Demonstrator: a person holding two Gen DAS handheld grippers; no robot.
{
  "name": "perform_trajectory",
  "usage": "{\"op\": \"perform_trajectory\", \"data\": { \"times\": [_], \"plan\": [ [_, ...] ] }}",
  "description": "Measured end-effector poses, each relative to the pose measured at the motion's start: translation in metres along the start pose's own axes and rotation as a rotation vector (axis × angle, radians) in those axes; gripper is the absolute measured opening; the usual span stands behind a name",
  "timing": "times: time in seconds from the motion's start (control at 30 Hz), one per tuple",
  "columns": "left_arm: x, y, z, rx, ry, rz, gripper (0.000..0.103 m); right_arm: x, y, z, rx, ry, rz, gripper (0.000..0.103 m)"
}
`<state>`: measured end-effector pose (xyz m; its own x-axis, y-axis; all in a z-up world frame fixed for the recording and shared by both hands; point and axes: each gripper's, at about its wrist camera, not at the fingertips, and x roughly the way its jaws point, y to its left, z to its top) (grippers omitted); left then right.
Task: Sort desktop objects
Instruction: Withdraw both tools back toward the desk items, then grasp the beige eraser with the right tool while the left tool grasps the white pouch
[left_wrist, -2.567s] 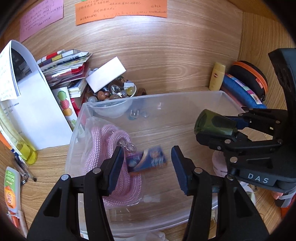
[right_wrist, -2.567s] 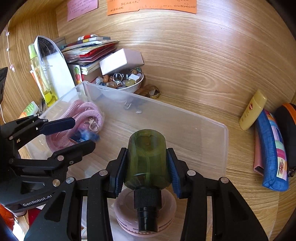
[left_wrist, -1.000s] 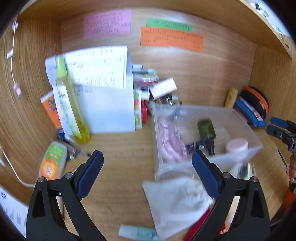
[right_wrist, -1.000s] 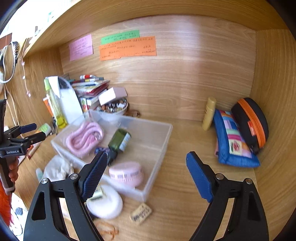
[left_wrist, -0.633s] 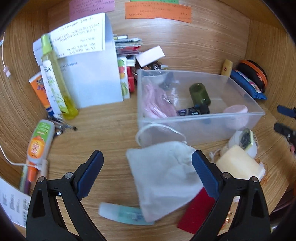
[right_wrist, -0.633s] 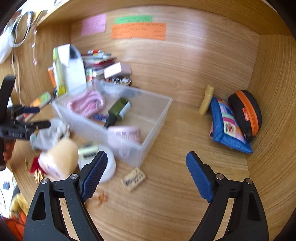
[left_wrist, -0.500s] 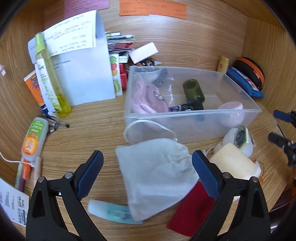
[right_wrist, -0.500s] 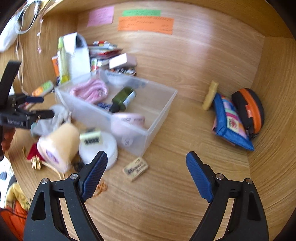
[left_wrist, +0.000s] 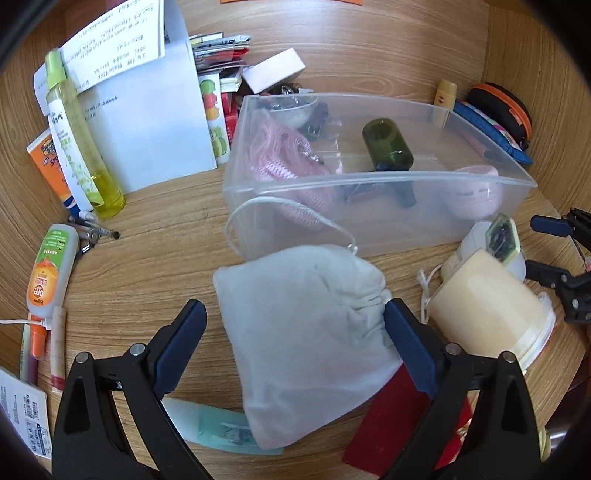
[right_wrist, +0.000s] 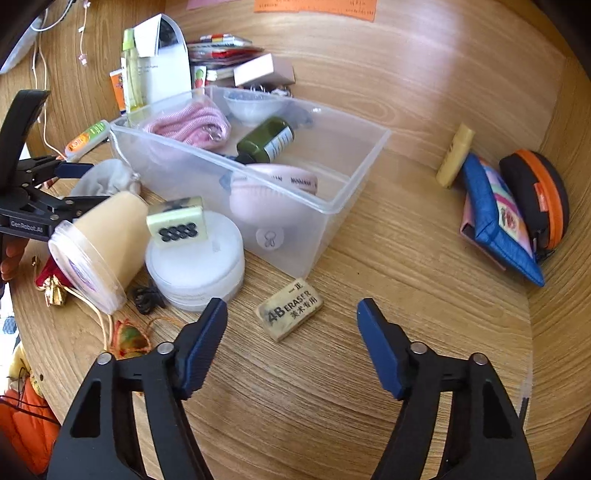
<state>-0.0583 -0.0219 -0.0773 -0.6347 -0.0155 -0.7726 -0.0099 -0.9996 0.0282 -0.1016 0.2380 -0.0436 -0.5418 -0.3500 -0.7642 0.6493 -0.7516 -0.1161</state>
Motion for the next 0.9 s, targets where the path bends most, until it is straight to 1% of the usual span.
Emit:
{"op": "perform_trajectory", "data": {
  "times": [0.17, 0.27, 0.43, 0.5, 0.53, 0.57, 0.6, 0.67, 0.77, 0.83, 0.87, 0.9],
  "plan": [
    [-0.005, 0.011, -0.002, -0.007, 0.017, -0.011, 0.098, 0.002, -0.004, -0.002, 0.001, 0.01, 0.003, 0.065],
    [-0.003, 0.012, -0.002, -0.04, 0.042, -0.049, 0.098, 0.004, -0.006, -0.003, 0.002, 0.018, 0.017, 0.065],
    [0.004, 0.007, 0.0, -0.056, 0.065, -0.084, 0.098, 0.009, -0.003, -0.002, -0.008, 0.036, 0.033, 0.065],
    [0.008, 0.005, 0.003, -0.063, 0.078, -0.091, 0.099, 0.01, -0.002, -0.001, -0.012, 0.04, 0.041, 0.058],
    [0.009, 0.004, 0.003, -0.066, 0.084, -0.09, 0.101, 0.01, -0.002, -0.001, -0.013, 0.041, 0.05, 0.055],
    [0.012, 0.003, 0.003, -0.069, 0.093, -0.089, 0.102, 0.01, -0.001, -0.001, -0.016, 0.042, 0.066, 0.05],
    [0.014, 0.002, 0.003, -0.069, 0.098, -0.092, 0.102, 0.01, -0.001, -0.001, -0.016, 0.041, 0.071, 0.049],
    [0.02, -0.002, 0.003, -0.054, 0.117, -0.076, 0.103, 0.01, -0.001, -0.001, -0.016, 0.039, 0.077, 0.048],
    [0.022, -0.005, 0.003, -0.045, 0.109, -0.069, 0.103, 0.011, -0.001, -0.001, -0.006, 0.038, 0.094, 0.047],
    [0.022, -0.006, 0.002, -0.039, 0.098, -0.062, 0.103, 0.012, -0.003, 0.0, 0.005, 0.036, 0.111, 0.042],
    [0.021, -0.007, 0.001, -0.034, 0.094, -0.056, 0.103, 0.012, -0.002, -0.001, 0.008, 0.035, 0.118, 0.035],
    [0.021, -0.008, 0.0, -0.024, 0.092, -0.048, 0.103, 0.012, -0.003, 0.0, 0.012, 0.034, 0.121, 0.032]
  ]
}}
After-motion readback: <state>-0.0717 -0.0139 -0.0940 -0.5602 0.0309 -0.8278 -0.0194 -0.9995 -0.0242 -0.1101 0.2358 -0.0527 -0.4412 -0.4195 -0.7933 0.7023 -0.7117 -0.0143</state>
